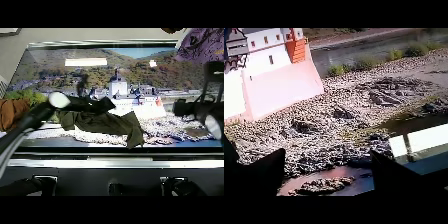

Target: Fold the clothes and pants, and hang the long-sleeved shirts on hangers.

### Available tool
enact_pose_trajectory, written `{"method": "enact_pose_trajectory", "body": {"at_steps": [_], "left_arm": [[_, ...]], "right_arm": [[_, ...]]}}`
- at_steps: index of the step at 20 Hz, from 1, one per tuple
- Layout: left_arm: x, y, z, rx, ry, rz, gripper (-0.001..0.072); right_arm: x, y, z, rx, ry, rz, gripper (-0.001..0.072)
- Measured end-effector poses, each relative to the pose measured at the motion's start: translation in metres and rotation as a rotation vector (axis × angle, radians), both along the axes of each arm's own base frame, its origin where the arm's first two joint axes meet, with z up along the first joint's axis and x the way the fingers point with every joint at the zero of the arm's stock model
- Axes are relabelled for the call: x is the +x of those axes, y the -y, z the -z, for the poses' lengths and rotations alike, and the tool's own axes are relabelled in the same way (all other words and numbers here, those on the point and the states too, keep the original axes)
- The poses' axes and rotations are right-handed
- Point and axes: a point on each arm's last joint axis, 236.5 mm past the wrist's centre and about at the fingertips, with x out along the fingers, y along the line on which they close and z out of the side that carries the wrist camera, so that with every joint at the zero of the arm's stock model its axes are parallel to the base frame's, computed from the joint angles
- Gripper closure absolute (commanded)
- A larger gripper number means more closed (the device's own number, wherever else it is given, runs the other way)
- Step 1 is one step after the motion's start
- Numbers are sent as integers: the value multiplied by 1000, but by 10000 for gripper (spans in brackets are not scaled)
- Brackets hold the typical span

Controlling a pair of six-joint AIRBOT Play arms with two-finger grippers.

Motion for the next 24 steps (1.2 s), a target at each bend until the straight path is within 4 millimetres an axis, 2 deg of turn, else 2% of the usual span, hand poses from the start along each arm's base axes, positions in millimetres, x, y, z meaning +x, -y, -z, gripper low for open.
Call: {"method": "enact_pose_trajectory", "body": {"at_steps": [2, 4, 5, 7, 9, 11, 12, 15, 17, 20, 24], "left_arm": [[10, -45, -18, 56, 51, -35, 160], [20, -89, -34, 100, 98, -93, 161], [24, -109, -41, 120, 116, -128, 161], [32, -141, -51, 142, 139, -191, 161], [37, -166, -55, 160, 146, -242, 161], [40, -182, -57, 172, 149, -275, 161], [42, -188, -57, 176, 152, -289, 160], [43, -199, -57, 191, 155, -308, 160], [44, -202, -57, 197, 156, -315, 161], [45, -205, -57, 202, 155, -320, 161], [45, -207, -56, 209, 156, -322, 160]], "right_arm": [[13, 9, 24, 174, -48, 88, 108], [31, 1, 54, 410, -118, 96, 109], [42, -6, 66, 533, -142, 88, 137], [65, -13, 82, 732, -155, 77, 241], [82, -19, 97, 838, -164, 60, 260], [94, -36, 116, 896, -200, 10, 250], [96, -48, 128, 917, -231, -18, 222], [95, -90, 170, 969, -360, -116, 222], [91, -111, 191, 992, -418, -171, 222], [89, -128, 215, 1006, -465, -228, 222], [87, -136, 234, 1010, -486, -268, 222]]}}
